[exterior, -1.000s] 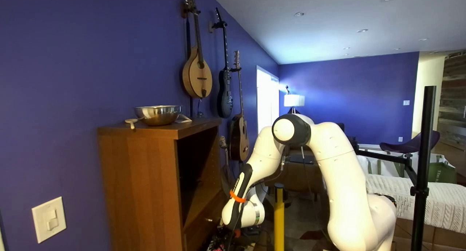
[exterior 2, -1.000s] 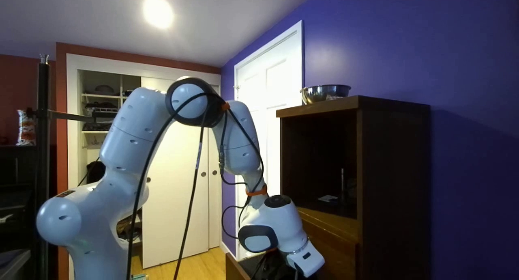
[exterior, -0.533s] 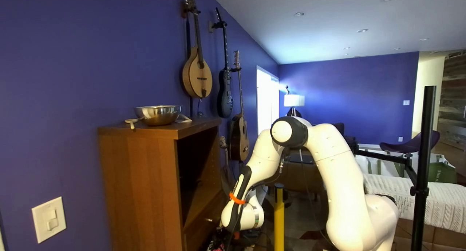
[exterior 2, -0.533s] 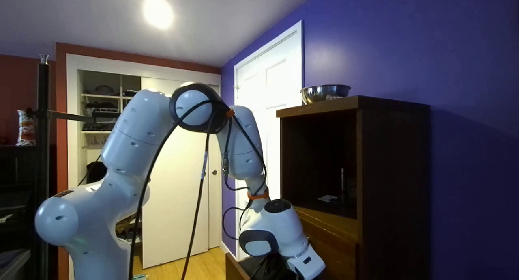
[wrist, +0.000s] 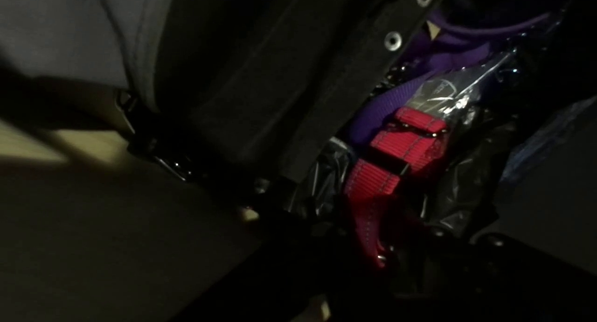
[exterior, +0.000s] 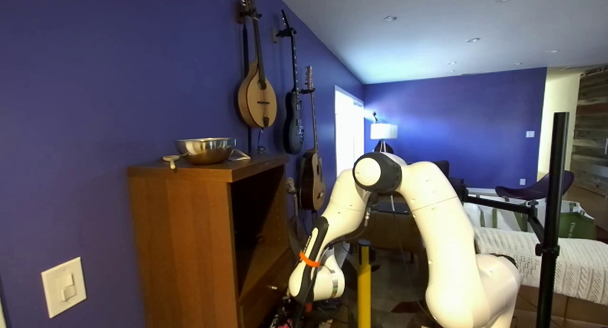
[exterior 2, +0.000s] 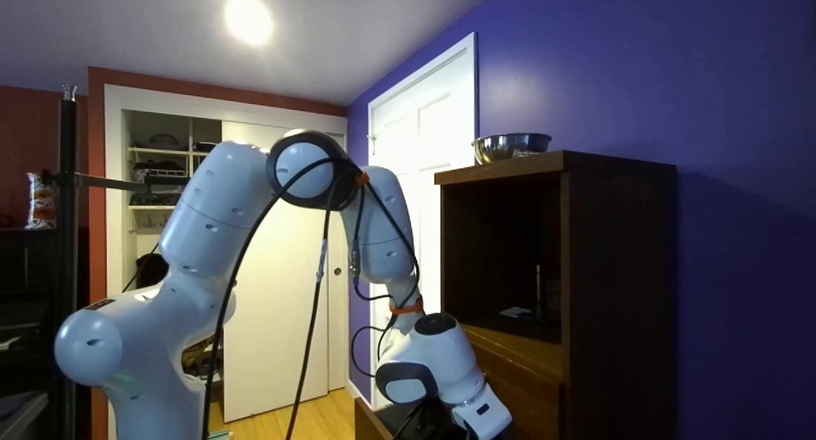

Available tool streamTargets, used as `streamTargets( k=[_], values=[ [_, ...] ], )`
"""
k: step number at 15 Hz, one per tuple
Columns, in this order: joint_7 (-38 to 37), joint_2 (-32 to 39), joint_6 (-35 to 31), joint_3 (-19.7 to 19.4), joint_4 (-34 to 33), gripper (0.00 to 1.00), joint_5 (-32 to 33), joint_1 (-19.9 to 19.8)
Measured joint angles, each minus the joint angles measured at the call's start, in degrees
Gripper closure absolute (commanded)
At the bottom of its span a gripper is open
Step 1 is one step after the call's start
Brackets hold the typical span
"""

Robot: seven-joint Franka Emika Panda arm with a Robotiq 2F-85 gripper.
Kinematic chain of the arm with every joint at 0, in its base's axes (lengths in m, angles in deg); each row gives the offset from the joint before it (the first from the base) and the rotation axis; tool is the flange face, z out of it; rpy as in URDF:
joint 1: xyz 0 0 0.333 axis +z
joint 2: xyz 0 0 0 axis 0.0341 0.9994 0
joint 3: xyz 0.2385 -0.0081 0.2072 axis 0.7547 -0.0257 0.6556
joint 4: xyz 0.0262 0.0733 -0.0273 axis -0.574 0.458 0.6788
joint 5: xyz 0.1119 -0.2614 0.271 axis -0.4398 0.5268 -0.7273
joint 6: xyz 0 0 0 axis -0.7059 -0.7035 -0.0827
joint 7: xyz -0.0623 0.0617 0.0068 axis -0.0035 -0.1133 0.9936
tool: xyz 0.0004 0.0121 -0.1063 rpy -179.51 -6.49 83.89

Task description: Pick up the chains with the pink straps and put it on the top brown shelf

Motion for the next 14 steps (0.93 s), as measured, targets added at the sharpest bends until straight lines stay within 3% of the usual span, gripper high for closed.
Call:
streamTargets(
  k=[6,11,14],
  values=[
    [-0.6,0.57,-0.84,0.37,-0.18,0.74,0.0,0.0],
    [-1.26,1.79,-1.83,0.73,-0.93,0.67,0.0,0.05],
    [-1.26,2.47,-2.14,0.54,-1.4,0.8,0.0,0.3]
  ],
)
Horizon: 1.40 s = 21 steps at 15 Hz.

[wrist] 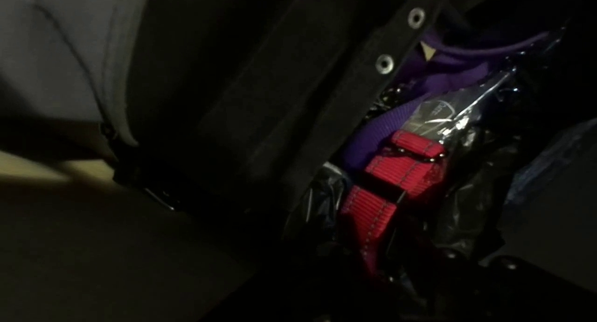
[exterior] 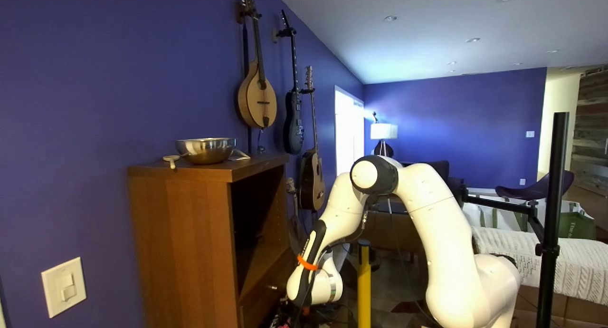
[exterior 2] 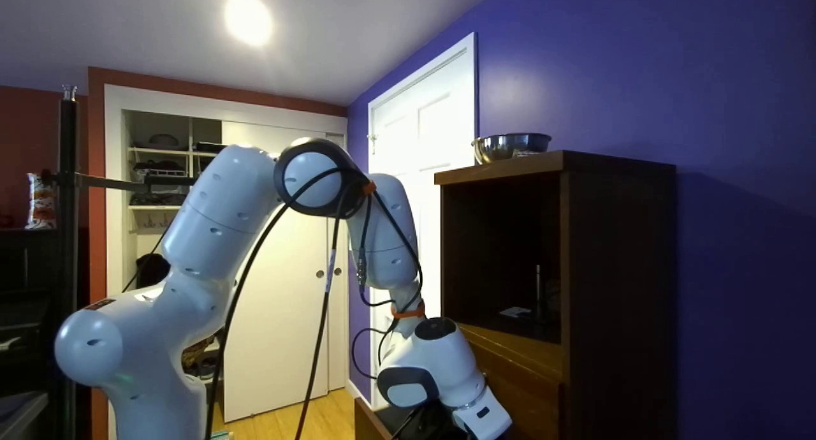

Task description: Pick up the chains with the pink straps and put it on the top brown shelf

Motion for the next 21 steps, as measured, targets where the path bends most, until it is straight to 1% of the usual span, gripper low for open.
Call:
streamTargets(
  k=[1,2,6,11,15,19,21],
  values=[
    [-0.75,0.03,0.0,-0.6,-0.05,0.91,0.64,0.48],
    [-1.87,0.03,0.0,-1.48,-0.1,1.0,1.45,1.2],
    [-4.99,0.02,0.0,-4.84,-0.46,0.99,2.81,4.17],
    [-6.6,-0.36,0.5,-8.64,-0.7,0.99,2.83,8.03],
    [-7.75,-2.15,4.78,-13.0,-0.71,0.99,2.65,12.51],
    [-7.99,-5.59,9.51,-16.99,-0.44,0.99,2.46,16.57],
    [-7.73,-7.6,9.98,-18.23,0.48,0.99,2.46,17.87]
  ],
)
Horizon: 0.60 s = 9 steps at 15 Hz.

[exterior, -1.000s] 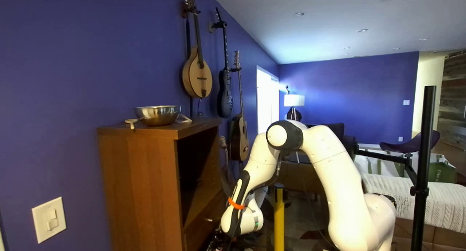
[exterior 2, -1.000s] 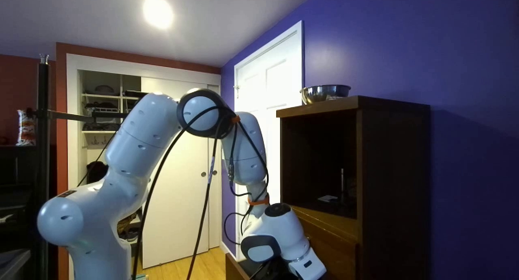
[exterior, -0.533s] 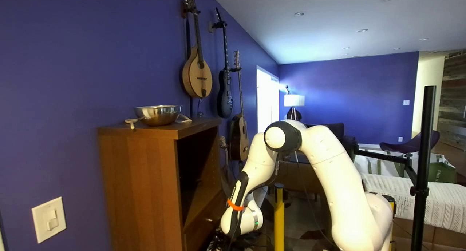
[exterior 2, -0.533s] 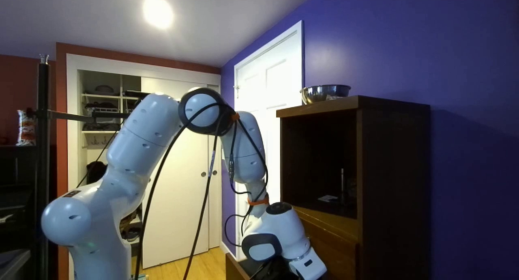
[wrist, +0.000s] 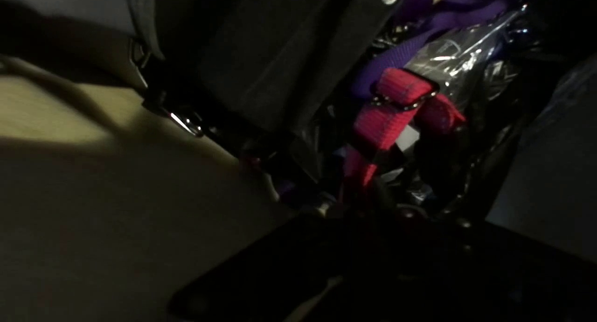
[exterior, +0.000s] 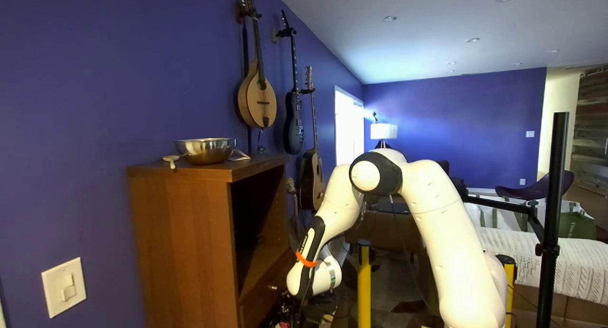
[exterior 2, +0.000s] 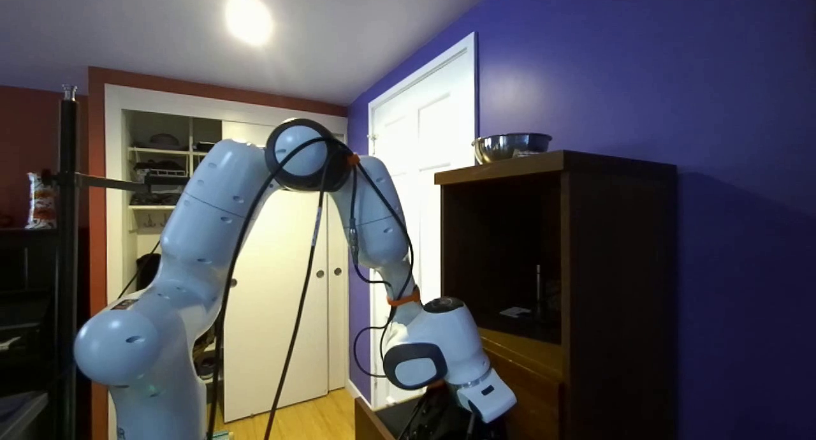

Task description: Pick up the chains with the pink straps and put it on the top brown shelf

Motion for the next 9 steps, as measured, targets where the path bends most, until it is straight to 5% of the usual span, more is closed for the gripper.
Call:
streamTargets(
  k=[5,9],
  values=[
    [1.82,-5.56,-0.01,-4.82,2.64,0.99,0.21,5.7],
    [3.3,-8.76,0.74,-14.47,4.43,0.99,0.41,15.0]
  ],
)
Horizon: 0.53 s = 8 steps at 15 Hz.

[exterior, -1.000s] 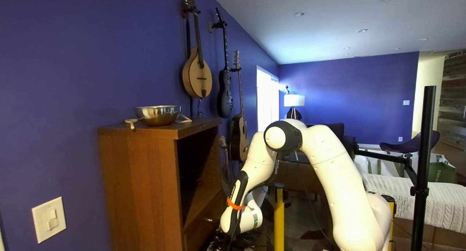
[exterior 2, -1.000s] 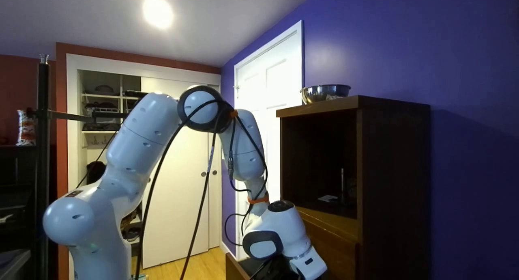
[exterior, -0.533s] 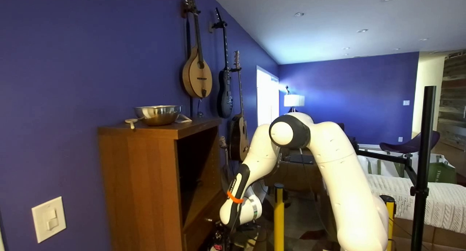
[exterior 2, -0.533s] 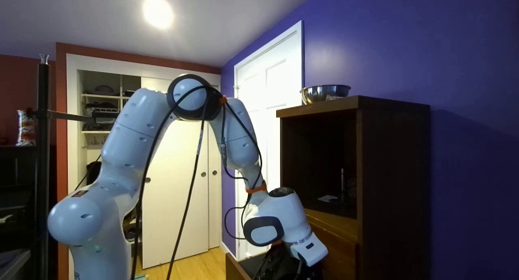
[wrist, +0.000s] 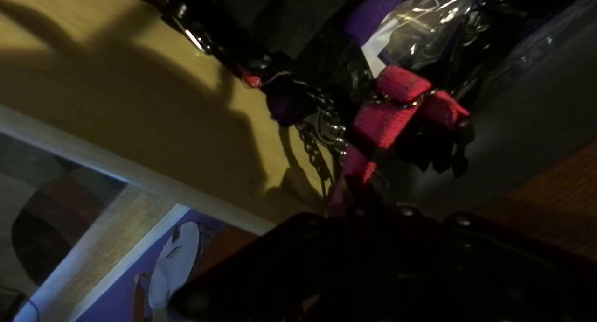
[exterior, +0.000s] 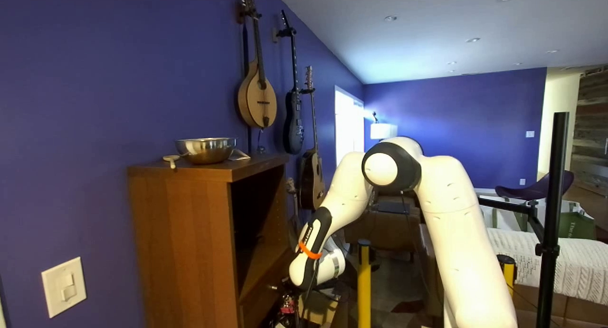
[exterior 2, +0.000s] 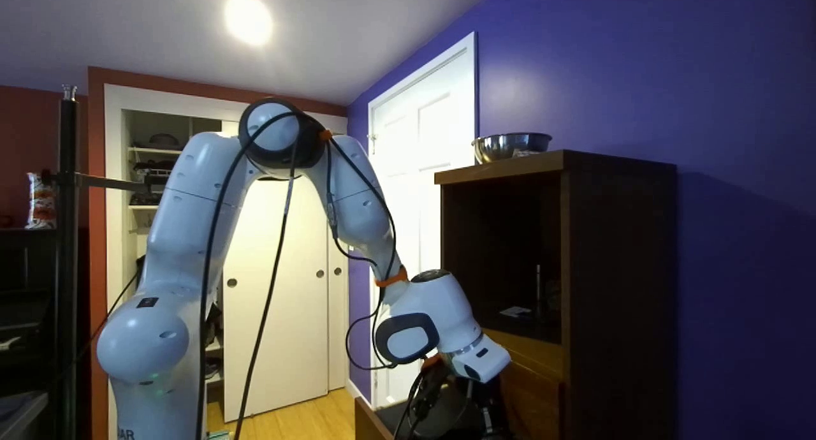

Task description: Pick up the chains with the pink straps and put it on the top brown shelf

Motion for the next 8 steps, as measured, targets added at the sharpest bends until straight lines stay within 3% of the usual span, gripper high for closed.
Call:
streamTargets(
  k=[4,8],
  values=[
    [0.59,-1.7,5.38,-11.84,1.39,0.99,1.88,10.06],
    [0.44,-3.68,10.56,-18.43,2.03,0.99,5.55,16.25]
  ],
)
